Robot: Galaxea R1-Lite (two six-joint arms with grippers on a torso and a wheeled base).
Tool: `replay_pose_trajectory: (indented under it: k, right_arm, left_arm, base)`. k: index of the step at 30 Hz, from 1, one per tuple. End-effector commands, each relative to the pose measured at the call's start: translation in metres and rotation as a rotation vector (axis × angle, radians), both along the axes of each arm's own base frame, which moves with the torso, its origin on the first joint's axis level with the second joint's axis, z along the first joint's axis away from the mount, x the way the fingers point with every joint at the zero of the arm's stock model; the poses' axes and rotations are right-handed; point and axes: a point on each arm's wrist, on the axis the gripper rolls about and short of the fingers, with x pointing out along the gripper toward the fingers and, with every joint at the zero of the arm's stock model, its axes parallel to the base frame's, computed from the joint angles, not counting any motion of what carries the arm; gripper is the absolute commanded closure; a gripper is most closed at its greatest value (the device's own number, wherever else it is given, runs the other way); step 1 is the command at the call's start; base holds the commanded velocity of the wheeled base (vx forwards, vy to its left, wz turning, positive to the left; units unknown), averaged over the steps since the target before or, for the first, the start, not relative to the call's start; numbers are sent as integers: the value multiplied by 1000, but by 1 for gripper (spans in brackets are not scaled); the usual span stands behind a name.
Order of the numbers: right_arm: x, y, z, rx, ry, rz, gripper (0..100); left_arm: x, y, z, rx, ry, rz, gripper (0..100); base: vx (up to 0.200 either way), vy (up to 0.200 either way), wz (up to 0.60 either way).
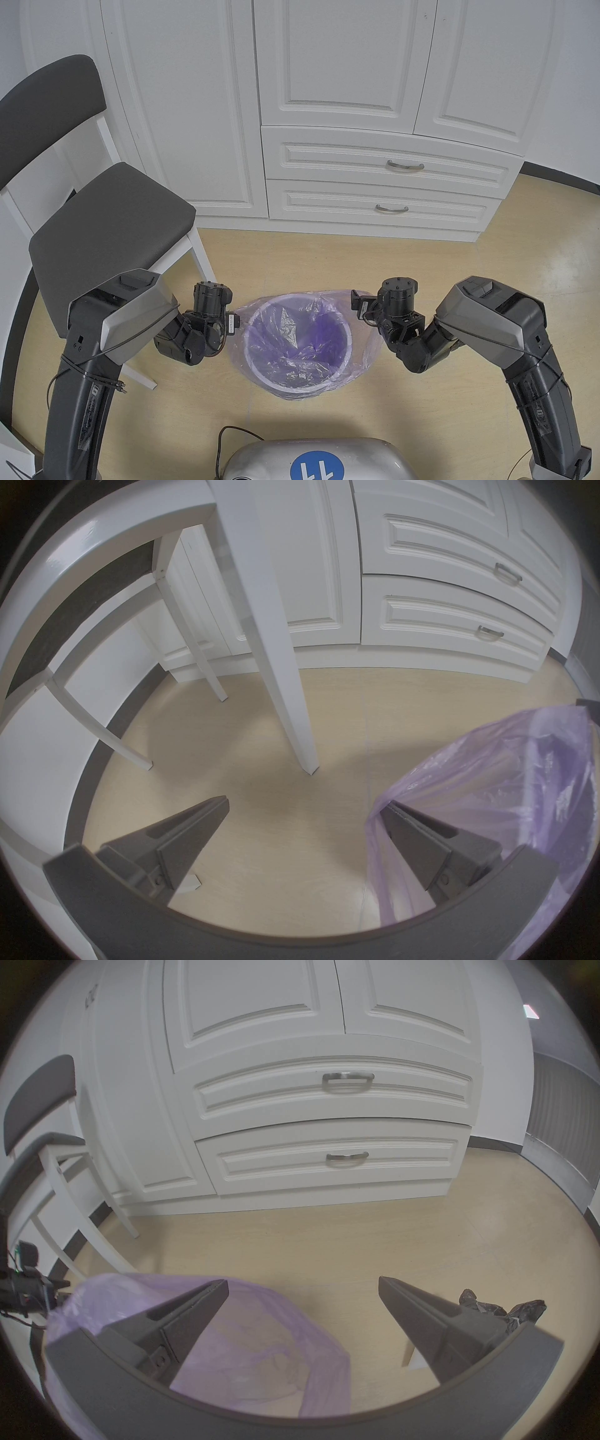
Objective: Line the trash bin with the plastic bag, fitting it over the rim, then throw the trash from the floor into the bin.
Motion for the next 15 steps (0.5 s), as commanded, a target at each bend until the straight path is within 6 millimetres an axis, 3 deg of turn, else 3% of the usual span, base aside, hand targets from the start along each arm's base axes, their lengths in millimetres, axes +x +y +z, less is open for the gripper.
replay_pose_trajectory:
  k: [1,6,9,15]
  right_arm:
    - [-9,-2,38,31,-23,24,0]
    - [-14,-7,44,32,-11,38,0]
    - [-28,-17,48,10,56,86,0]
    - [-34,-43,38,-131,213,77,0]
  left_arm:
    - [-11,8,28,-42,-5,-45,0]
    - [-24,14,47,-81,9,-103,0]
    - [-30,18,54,-93,20,-126,0]
    - [-48,37,47,-26,104,-223,0]
  base:
    - [0,0,0]
    - [0,0,0]
    - [0,0,0]
    - [0,0,0]
